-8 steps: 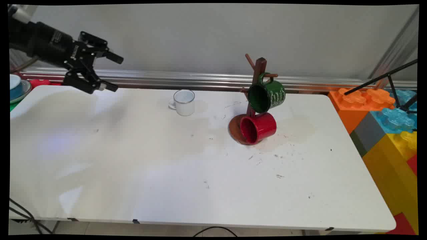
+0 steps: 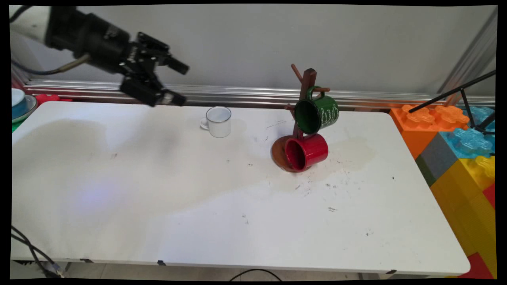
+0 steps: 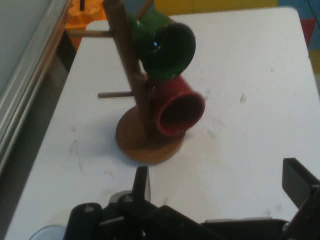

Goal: Pick up the green mug from the rack

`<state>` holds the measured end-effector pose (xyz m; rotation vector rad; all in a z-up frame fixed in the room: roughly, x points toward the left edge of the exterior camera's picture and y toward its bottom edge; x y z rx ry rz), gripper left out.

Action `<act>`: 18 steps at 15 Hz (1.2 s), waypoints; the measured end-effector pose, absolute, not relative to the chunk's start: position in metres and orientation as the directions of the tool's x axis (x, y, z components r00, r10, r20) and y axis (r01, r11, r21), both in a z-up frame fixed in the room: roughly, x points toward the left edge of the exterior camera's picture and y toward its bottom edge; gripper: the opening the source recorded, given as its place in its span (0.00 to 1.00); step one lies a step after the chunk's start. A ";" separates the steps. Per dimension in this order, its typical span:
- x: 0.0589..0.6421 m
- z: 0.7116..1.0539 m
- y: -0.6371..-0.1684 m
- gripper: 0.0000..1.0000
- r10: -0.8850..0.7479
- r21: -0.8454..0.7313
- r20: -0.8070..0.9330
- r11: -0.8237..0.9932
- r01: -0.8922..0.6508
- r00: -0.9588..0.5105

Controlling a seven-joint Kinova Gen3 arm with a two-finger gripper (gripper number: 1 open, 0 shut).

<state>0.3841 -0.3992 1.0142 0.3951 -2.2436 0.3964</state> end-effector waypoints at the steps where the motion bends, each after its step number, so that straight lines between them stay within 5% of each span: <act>1: 0.368 1.015 -0.402 1.00 -0.169 -0.134 0.772 0.899 -0.417 -0.612; 18: 0.188 0.950 -0.459 1.00 -0.426 0.089 0.799 0.782 -0.617 -0.424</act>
